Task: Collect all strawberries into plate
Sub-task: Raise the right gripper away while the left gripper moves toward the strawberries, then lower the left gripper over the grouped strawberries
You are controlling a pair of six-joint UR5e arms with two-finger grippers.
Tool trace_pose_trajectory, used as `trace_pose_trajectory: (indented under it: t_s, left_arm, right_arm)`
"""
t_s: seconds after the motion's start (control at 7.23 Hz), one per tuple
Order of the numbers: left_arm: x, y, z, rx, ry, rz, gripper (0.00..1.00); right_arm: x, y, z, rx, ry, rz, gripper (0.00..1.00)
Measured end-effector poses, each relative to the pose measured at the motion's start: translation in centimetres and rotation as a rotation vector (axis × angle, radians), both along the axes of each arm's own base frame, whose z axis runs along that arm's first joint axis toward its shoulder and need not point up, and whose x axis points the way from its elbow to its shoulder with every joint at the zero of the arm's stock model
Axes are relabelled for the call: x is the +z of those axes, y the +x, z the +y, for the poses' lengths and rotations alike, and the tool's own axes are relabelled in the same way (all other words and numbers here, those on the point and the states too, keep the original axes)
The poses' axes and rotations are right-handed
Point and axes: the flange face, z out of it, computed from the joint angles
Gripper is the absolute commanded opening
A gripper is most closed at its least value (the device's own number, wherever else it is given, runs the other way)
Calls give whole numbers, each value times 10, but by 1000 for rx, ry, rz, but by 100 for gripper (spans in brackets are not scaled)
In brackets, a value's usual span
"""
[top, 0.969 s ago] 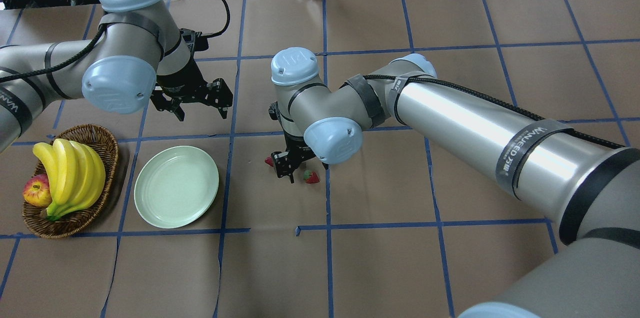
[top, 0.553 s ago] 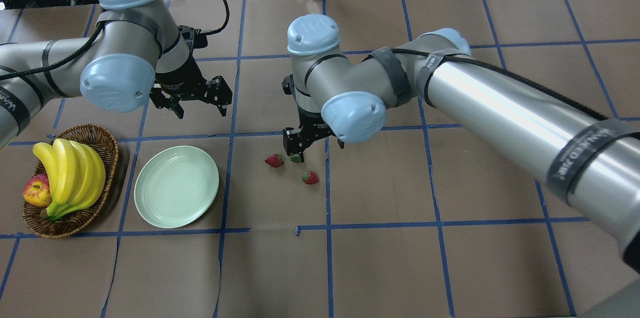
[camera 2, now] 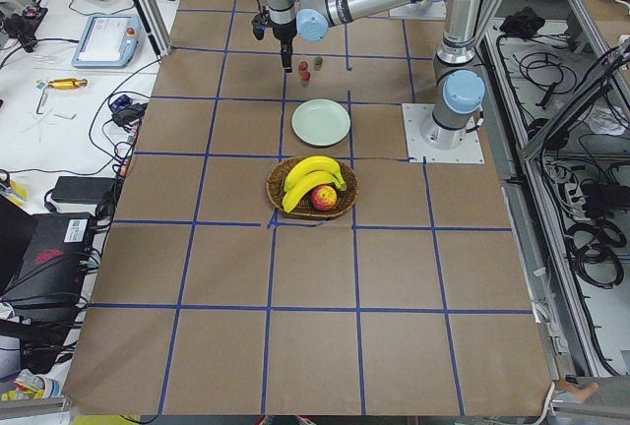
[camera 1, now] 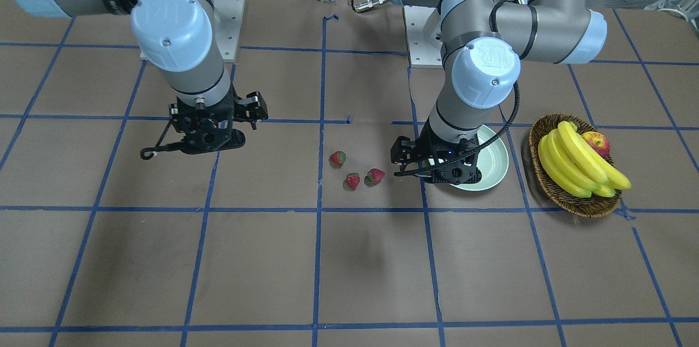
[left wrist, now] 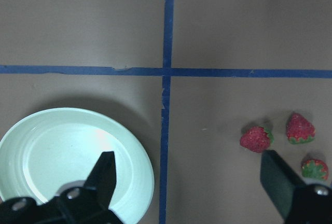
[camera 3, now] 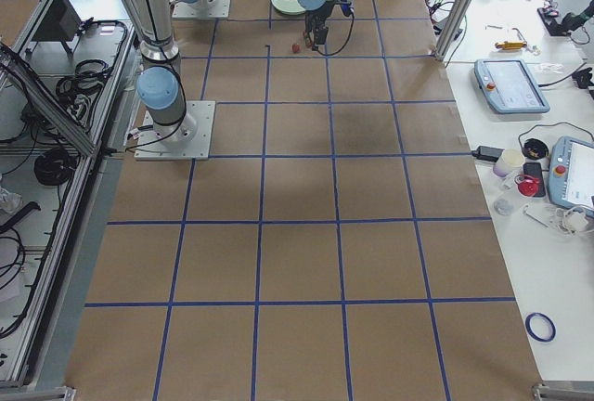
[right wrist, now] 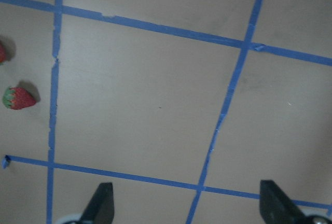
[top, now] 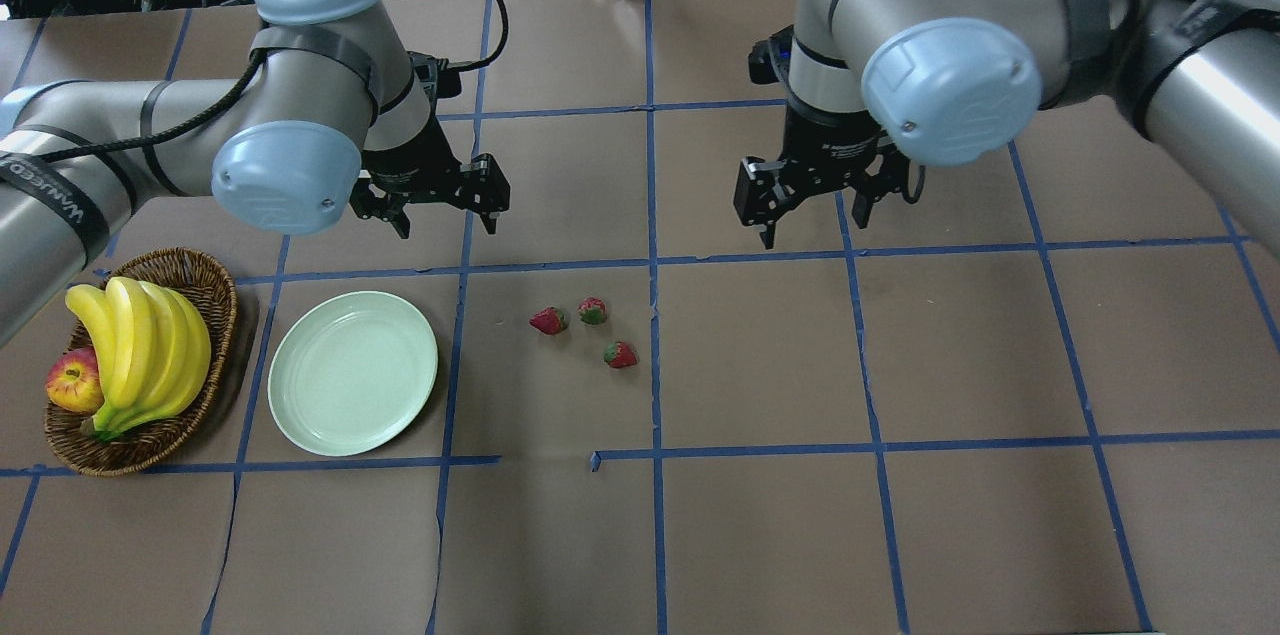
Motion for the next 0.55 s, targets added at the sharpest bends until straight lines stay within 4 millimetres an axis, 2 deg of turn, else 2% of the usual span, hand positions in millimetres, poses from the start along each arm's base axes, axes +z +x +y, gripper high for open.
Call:
trace_pose_trajectory:
  t_s: [0.14,0.55]
  left_arm:
    - [-6,-10,2,-7,7,0,100]
    - [-39,-27,-2,-39,46,-4,100]
  right_arm:
    - [18,-15,1,6,-6,21,100]
    - [77,-27,-3,-3,-20,16,100]
